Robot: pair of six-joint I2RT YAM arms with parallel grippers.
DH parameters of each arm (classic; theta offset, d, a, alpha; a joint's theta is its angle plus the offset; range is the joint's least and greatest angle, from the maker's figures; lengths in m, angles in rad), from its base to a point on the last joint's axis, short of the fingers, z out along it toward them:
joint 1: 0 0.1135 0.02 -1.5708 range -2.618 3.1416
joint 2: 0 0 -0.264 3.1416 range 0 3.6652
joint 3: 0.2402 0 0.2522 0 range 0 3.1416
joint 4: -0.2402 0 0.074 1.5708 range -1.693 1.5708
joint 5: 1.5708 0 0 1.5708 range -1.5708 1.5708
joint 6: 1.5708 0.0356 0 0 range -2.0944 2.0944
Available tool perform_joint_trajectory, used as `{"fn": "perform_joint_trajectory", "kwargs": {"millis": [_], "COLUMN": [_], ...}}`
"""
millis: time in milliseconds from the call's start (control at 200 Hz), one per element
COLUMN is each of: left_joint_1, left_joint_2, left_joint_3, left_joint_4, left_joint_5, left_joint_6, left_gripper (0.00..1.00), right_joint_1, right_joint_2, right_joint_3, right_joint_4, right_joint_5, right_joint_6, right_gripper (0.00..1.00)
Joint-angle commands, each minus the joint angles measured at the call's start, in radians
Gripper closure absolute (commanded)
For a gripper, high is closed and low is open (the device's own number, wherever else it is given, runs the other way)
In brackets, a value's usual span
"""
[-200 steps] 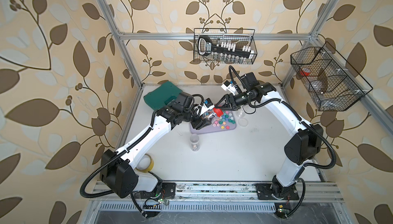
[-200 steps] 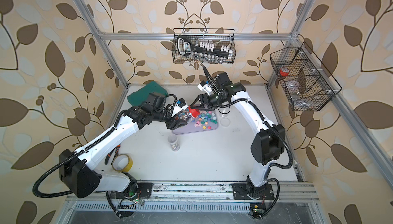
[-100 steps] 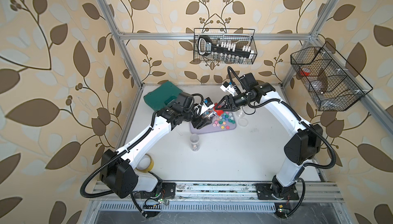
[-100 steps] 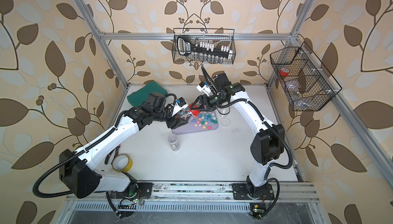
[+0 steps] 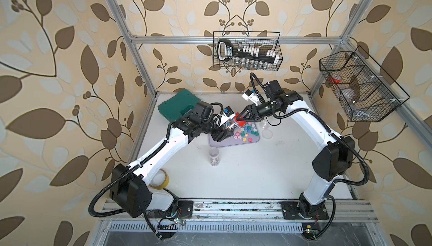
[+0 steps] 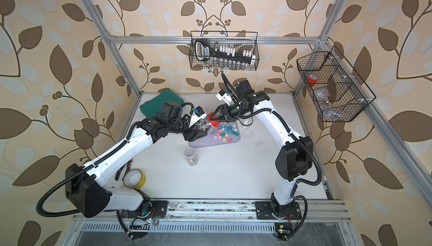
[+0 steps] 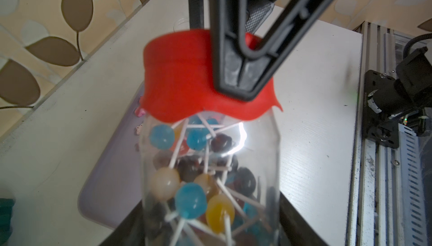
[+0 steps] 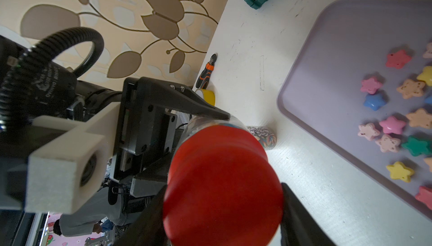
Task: Pour the candies out of the jar
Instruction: Unscrew the lid from the jar.
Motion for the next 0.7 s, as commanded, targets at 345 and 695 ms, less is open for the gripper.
{"fn": "perform_joint_trajectory", "kwargs": {"millis": [345,695], "left_joint_1": [0.011,0.042], "left_joint_2": [-0.008,0.000], "left_joint_3": [0.018,0.035], "left_joint_4": [0.087,0.081], "left_joint_5": [0.096,0.206], "left_joint_6": [-0.025,-0.052], "left_gripper": [0.58,0.58], "right_joint_1": [-0.002,-0.003], "right_joint_2": [-0.019,-0.064], "right_joint_3": [-0.003,-0.010], "right_joint_4": [0.010,0.013], "right_joint_5": [-0.052,-0.185], "right_joint_6": [-0.080,-0.238], "right_gripper": [0.44,0.46]}}
